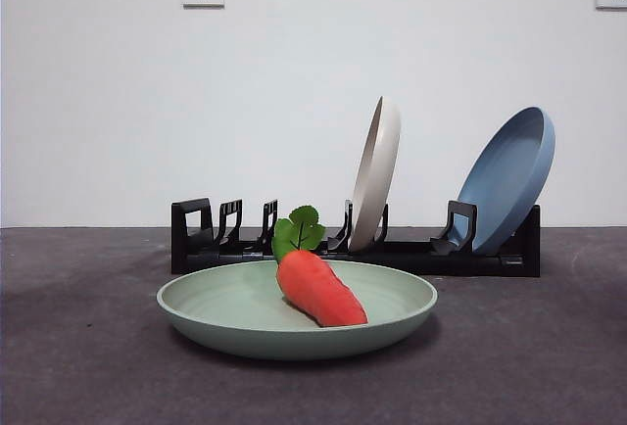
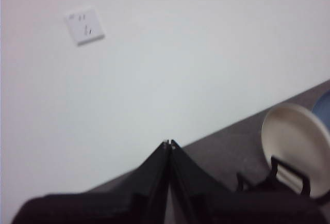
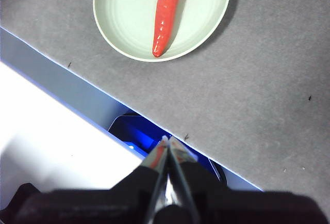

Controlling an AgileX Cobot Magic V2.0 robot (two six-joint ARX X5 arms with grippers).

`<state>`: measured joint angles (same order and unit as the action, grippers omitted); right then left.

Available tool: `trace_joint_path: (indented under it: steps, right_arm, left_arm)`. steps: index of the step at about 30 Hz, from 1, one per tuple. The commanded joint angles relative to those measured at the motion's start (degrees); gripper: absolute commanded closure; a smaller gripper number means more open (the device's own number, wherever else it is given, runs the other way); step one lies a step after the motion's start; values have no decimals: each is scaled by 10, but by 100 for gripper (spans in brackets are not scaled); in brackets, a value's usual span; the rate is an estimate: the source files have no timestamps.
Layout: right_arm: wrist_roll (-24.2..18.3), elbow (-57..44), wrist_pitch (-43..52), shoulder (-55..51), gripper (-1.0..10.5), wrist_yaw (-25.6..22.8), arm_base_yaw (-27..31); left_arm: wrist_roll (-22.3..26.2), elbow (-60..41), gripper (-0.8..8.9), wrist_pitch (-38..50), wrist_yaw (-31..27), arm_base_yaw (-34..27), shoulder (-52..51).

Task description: Take the green plate from the plate rack,put the plate on the table,take the carrot from the table,put the carrot in the plate

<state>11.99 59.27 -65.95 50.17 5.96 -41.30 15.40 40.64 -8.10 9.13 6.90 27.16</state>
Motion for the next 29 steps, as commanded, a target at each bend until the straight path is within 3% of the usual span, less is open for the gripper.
trace_joint_path:
  steps: [1,15,24,29]
  right_arm:
    - [-3,-1,3,-1,945,-1,-2]
    - [-3,-1,3,-1,945,-1,-2]
    - [-3,-1,3,-1,945,-1,-2]
    - [-3,-1,3,-1,945,-1,-2]
  left_arm:
    - [-20,-97,815,28,0,-15,-44]
    - [-58,-331,815,33,-1,-47,-200]
    - [-112,-389,815,4,0,-52,-240]
    - [-144,-392,815,-57,2,-52,-257]
